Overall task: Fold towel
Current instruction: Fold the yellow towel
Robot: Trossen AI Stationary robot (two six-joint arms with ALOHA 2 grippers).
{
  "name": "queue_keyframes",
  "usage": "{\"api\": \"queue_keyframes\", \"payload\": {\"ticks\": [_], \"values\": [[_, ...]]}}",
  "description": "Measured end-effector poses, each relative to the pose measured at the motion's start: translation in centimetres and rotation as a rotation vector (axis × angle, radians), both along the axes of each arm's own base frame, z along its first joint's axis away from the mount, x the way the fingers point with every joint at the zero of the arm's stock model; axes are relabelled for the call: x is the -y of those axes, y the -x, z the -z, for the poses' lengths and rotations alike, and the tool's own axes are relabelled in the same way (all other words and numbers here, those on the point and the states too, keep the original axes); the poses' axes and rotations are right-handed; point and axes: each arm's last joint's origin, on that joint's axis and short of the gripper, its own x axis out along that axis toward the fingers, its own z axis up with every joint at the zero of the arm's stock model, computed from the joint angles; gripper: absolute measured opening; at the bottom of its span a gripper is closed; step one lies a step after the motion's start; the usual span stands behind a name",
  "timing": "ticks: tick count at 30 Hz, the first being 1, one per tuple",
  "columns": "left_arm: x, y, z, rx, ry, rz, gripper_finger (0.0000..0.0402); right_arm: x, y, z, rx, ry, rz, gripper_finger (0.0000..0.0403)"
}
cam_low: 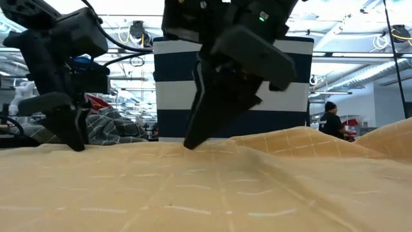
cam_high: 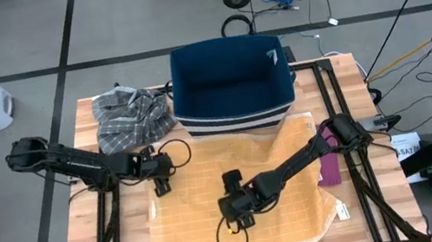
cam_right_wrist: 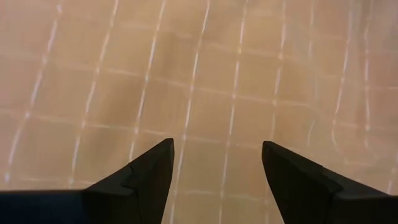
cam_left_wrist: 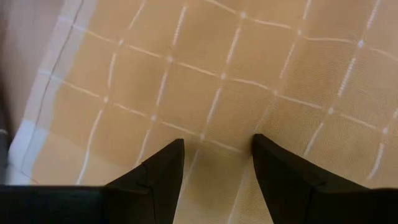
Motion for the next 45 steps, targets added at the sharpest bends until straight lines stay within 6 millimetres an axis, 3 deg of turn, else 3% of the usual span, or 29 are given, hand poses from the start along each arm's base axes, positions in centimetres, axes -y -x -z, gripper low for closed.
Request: {"api": "queue_keyframes", "payload": {"ticks": [6, 14, 23, 32, 45], "values": [[-0.1, -0.1, -0.1, 0.004, 0.019, -0.05, 0.0197, -0.3, 0.3, -0.6, 0.017, 0.02, 0.011, 0.0233], [0.8, -2.1, -2.4, 0.102, -0.01, -0.015, 0.0197, -0.6, 2.2, -1.0, -0.079, 0.088, 0.104, 0.0233], [2.0, -2.8, -3.0, 0.185, -0.014, 0.062, 0.0197, -3.9, 4.9, -0.9, -0.138, 0.06, 0.16, 0.0233], [4.2, -4.5, -3.9, 0.388, 0.023, 0.201, 0.0197, -7.5, 10.1, -1.7, -0.228, 0.058, 0.339, 0.0233], [4.8, -6.5, 0.3, 0.303, 0.068, 0.239, 0.0197, -11.8, 20.7, -5.3, -0.304, 0.067, 0.664, 0.0233]]}}
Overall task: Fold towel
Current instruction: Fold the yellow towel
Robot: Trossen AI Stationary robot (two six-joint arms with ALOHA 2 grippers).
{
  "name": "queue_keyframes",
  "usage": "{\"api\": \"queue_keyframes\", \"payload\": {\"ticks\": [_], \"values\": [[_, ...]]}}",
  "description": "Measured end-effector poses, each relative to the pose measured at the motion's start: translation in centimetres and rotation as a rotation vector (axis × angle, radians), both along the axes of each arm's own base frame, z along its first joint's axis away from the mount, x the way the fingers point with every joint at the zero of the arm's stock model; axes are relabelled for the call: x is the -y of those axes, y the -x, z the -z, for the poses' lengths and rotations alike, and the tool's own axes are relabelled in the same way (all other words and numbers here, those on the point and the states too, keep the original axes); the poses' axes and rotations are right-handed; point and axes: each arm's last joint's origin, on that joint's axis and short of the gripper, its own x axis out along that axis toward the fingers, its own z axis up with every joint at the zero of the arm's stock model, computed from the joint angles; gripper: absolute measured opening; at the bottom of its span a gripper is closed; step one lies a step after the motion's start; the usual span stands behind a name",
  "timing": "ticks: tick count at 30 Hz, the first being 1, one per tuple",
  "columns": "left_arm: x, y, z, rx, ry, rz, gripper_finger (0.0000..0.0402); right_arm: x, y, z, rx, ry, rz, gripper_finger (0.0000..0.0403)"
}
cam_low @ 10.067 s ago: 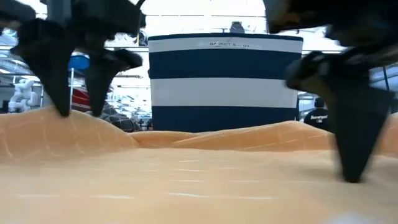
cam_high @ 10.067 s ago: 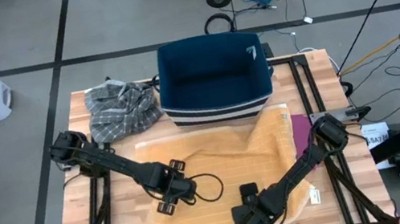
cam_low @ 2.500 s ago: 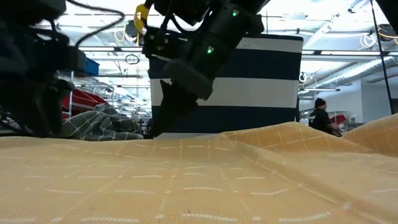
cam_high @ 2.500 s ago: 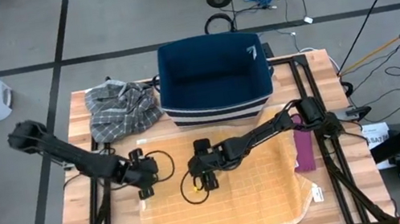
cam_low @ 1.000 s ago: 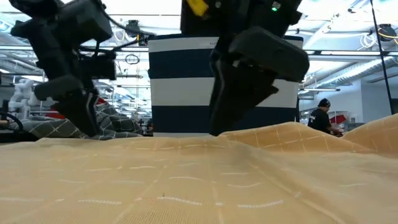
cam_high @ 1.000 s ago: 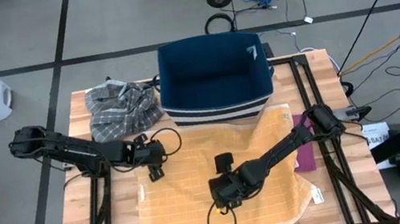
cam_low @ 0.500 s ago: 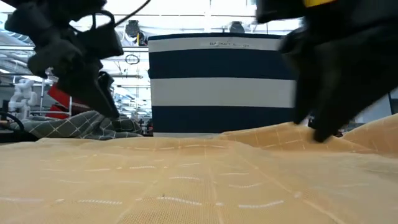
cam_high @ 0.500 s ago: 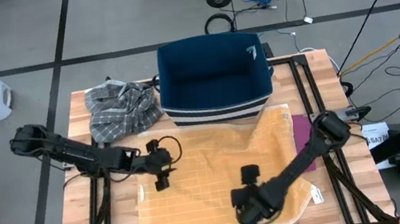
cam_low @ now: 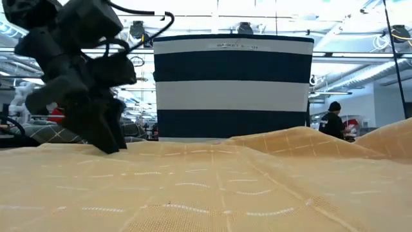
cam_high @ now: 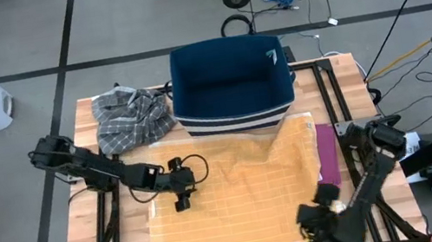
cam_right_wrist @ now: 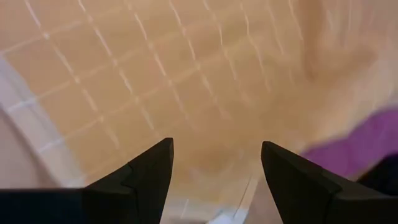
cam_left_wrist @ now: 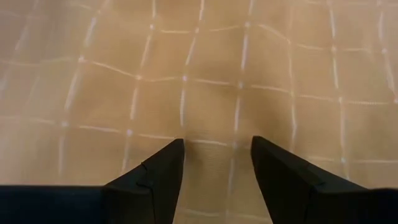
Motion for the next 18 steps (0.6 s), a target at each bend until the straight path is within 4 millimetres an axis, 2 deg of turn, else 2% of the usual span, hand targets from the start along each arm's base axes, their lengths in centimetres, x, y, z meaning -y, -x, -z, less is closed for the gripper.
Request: {"api": "queue_keyframes", "payload": {"ticks": [11, 18], "values": [[0.2, -0.6, 1.0, -0.003, 0.003, 0.001, 0.0197, -3.9, 6.0, 0.8, 0.112, -0.031, 0.191, 0.0233], [0.1, -0.2, 1.2, -0.044, -0.003, -0.002, 0.0197, -4.8, 8.7, 2.3, 0.112, 0.033, 0.316, 0.0233]]}}
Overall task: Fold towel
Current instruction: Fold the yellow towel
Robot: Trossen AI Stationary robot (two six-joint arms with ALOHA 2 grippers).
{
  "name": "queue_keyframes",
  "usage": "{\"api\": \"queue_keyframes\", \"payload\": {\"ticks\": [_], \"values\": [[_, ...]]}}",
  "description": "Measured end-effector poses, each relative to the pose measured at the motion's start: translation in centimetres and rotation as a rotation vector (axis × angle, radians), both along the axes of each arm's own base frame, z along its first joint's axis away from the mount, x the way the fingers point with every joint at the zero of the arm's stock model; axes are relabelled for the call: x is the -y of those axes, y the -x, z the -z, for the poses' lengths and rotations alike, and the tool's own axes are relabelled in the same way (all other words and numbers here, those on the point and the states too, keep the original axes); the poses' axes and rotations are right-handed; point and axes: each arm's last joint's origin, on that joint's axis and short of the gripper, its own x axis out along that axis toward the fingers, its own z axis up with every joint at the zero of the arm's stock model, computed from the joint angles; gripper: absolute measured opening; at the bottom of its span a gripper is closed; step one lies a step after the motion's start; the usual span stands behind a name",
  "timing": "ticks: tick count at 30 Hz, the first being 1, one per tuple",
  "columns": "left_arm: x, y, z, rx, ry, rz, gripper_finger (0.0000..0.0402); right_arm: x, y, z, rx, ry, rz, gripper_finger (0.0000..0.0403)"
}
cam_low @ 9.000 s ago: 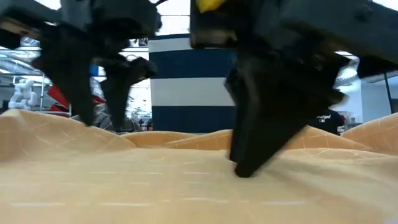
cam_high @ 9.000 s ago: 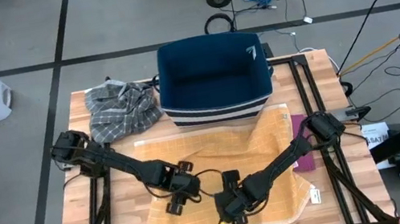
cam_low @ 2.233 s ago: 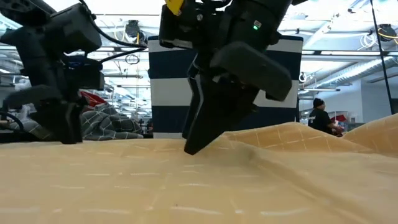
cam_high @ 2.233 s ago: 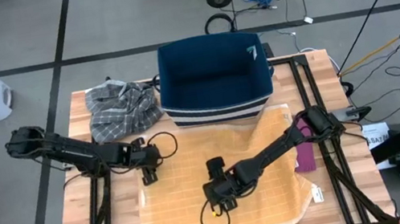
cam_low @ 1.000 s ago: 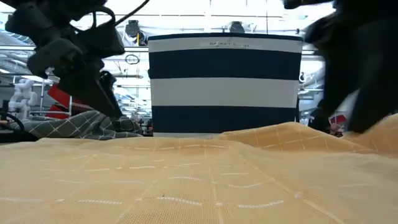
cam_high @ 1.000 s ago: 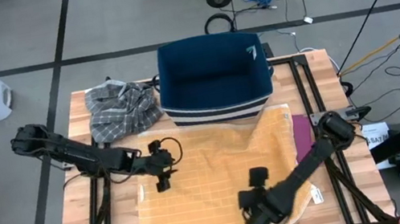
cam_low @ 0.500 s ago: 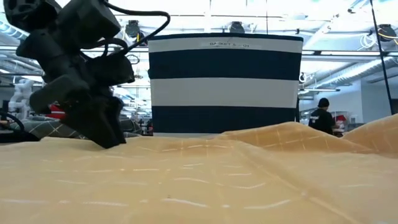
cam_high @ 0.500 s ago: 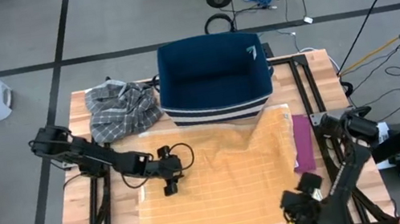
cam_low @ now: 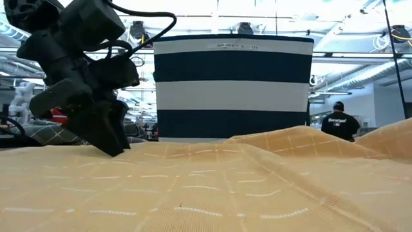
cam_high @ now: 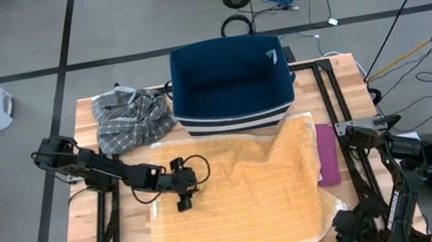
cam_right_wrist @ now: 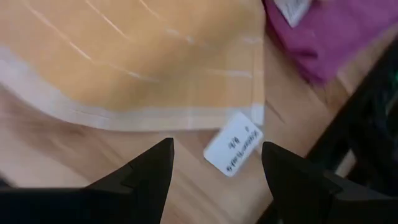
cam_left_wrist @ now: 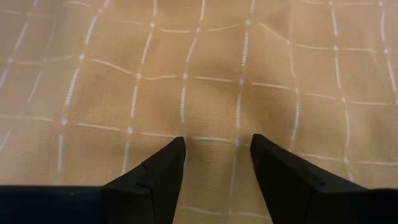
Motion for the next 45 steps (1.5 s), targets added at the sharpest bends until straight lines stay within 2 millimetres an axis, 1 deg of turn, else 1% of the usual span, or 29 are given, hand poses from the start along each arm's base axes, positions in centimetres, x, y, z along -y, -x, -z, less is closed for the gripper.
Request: {"api": "queue_keyframes", "payload": {"ticks": [3, 6, 8, 11, 15, 17, 21, 23, 26, 31, 33, 34, 37, 39, 42, 45], "values": [[0.0, 0.0, 0.0, -0.003, 0.001, 0.0, 0.0197, 0.1, 0.3, 1.6, 0.007, -0.003, 0.034, 0.0233], [0.1, 0.1, 0.0, -0.009, 0.005, 0.006, 0.0197, 0.3, 0.1, 3.5, 0.053, -0.043, 0.05, 0.0233], [0.1, 0.1, 0.1, -0.013, 0.012, 0.01, 0.0197, 0.7, 0.0, 4.4, 0.061, -0.047, 0.058, 0.0233], [0.1, 0.1, 0.1, -0.02, 0.02, 0.018, 0.0197, 1.4, 0.2, 5.3, 0.074, -0.019, 0.082, 0.0233], [0.2, 0.2, 0.2, -0.033, 0.029, 0.028, 0.0197, 2.0, 0.4, 5.9, 0.11, -0.001, 0.072, 0.0233], [0.3, 0.3, 0.2, -0.041, 0.027, 0.032, 0.0197, 2.2, 0.1, 6.2, 0.135, -0.016, 0.066, 0.0231], [0.4, 0.4, 0.2, -0.048, 0.026, 0.04, 0.0197, 2.3, -0.5, 7.1, 0.23, -0.055, 0.043, 0.0205], [0.5, 0.5, 0.3, -0.053, 0.028, 0.043, 0.0197, 2.1, -0.8, 7.3, 0.286, -0.085, 0.03, 0.0184], [0.4, 0.6, 0.3, -0.062, 0.028, 0.043, 0.0197, 1.8, -1.0, 7.6, 0.322, -0.115, 0.006, 0.0145], [0.4, 0.6, 0.3, -0.062, 0.029, 0.043, 0.0197, 1.5, -1.1, 7.7, 0.329, -0.136, -0.011, 0.0067], [0.4, 0.6, 0.3, -0.063, 0.029, 0.044, 0.0197, 1.4, -1.0, 7.5, 0.328, -0.149, -0.023, 0.0029], [0.4, 0.6, 0.3, -0.063, 0.029, 0.044, 0.0197, 1.4, -0.9, 7.2, 0.325, -0.157, -0.029, 0.0015], [0.4, 0.6, 0.3, -0.063, 0.031, 0.044, 0.0197, 1.4, -0.6, 6.5, 0.3, -0.16, -0.032, 0.0007], [0.4, 0.6, 0.3, -0.063, 0.031, 0.044, 0.0197, 1.3, -0.3, 5.6, 0.234, -0.133, -0.033, 0.0003], [0.4, 0.6, 0.3, -0.064, 0.032, 0.042, 0.0197, 1.2, 0.2, 3.6, 0.179, -0.065, -0.04, 0.0002], [0.4, 0.6, 0.3, -0.064, 0.033, 0.041, 0.0197, 1.1, 0.4, 1.6, 0.178, 0.005, -0.039, 0.0001]]}}
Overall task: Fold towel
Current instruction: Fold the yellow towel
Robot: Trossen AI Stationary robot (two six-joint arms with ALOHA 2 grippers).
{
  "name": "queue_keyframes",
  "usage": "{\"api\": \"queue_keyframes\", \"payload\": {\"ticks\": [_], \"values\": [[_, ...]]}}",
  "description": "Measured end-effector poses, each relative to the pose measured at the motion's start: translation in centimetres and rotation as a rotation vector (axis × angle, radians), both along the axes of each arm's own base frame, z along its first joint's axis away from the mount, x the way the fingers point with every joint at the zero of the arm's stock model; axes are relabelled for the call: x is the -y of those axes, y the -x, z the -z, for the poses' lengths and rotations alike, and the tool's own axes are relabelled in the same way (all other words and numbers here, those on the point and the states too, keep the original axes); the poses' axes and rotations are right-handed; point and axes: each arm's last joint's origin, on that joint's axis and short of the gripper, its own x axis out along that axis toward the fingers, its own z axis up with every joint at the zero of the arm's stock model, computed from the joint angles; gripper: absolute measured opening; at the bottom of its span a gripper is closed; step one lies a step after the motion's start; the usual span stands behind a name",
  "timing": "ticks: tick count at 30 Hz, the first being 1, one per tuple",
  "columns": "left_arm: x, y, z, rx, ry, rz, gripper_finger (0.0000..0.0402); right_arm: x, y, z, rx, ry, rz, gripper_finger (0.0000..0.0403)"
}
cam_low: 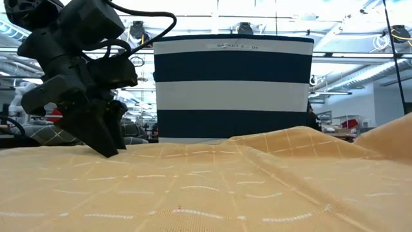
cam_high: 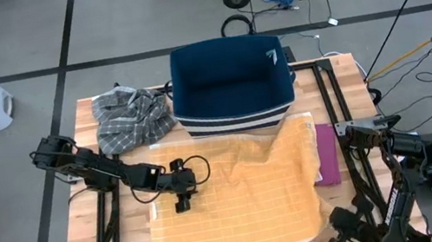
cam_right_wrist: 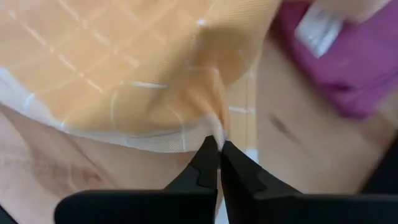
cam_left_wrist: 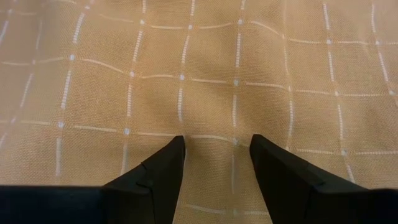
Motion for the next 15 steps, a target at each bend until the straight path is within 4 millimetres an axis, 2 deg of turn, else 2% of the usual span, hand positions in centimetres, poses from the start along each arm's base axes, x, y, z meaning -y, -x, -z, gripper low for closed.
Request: {"api": "queue_keyframes", "payload": {"ticks": [4, 15], "values": [[0.0, 0.0, 0.0, 0.0, 0.001, 0.0, 0.0197, -0.1, -0.2, -2.3, 0.027, 0.065, -0.031, 0.0001], [0.0, 0.0, 0.0, 0.001, 0.002, 0.0, 0.0197, -1.3, -3.8, -7.5, 0.254, 0.135, -0.295, 0.0]]}}
